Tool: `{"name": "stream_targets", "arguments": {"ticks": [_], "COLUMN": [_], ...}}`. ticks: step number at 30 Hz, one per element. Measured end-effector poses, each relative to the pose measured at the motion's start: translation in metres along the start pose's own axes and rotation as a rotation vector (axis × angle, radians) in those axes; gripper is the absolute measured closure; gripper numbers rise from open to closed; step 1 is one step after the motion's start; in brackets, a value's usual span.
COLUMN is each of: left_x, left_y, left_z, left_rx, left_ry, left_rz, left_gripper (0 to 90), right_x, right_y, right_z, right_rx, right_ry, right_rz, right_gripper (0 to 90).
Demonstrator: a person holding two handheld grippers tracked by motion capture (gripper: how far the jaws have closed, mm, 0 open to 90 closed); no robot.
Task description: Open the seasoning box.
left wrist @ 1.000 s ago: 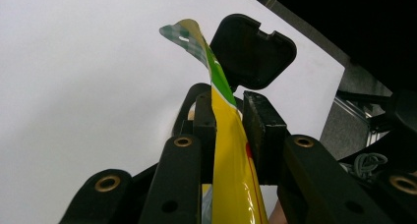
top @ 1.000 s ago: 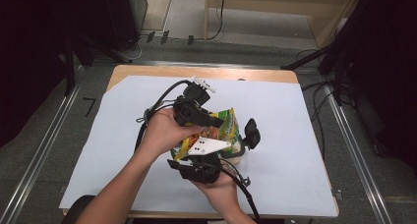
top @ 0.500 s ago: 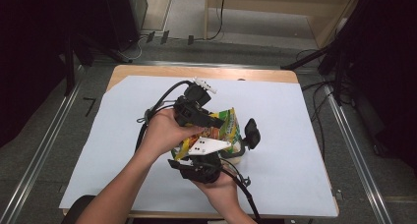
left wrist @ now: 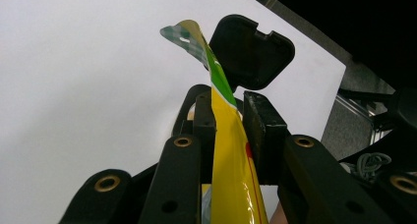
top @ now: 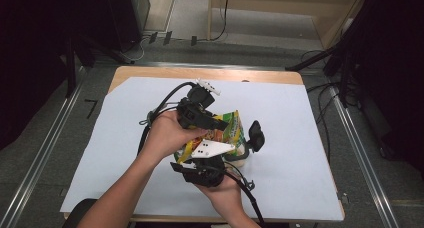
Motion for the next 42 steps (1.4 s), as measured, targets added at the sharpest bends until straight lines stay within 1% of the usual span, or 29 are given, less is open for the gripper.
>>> {"name": "stream_targets", "arguments": {"ticks": [11,26,42], "left_x": [-0.0002,0.0,-0.0003], "left_y": [-0.001,-0.0013,-0.0013], "left_z": [-0.0021,-0.0013,-0.0029], "left_rx": [-0.003,0.002,-0.006], "left_ry": [-0.009,-0.006,-0.013], "left_rz": [-0.002,-0.004,-0.007], "left_gripper": [76.5,76.5,76.3], "right_x": [0.0004,0.0003,0.0003], "right_y": [-0.0004,-0.0002,-0.0001], "right_z": [-0.001,-0.0003,-0.0004], "right_rx": [0.005,0.006,0.007], "right_ry": [0.003,0.003,0.005], "right_rz": [0.0,0.003,0.001], "right_gripper": [69.1,69.3,69.4]}}
Point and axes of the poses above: each handheld gripper's, and its own axes: y roughly backward along the jaws, x roughly out of its underside, z roughly to its left, the point moved 2 cm from there along -y, roughly forward along the jaws, and after that the axes turned 11 degrees about -y, right-handed, at the moved point
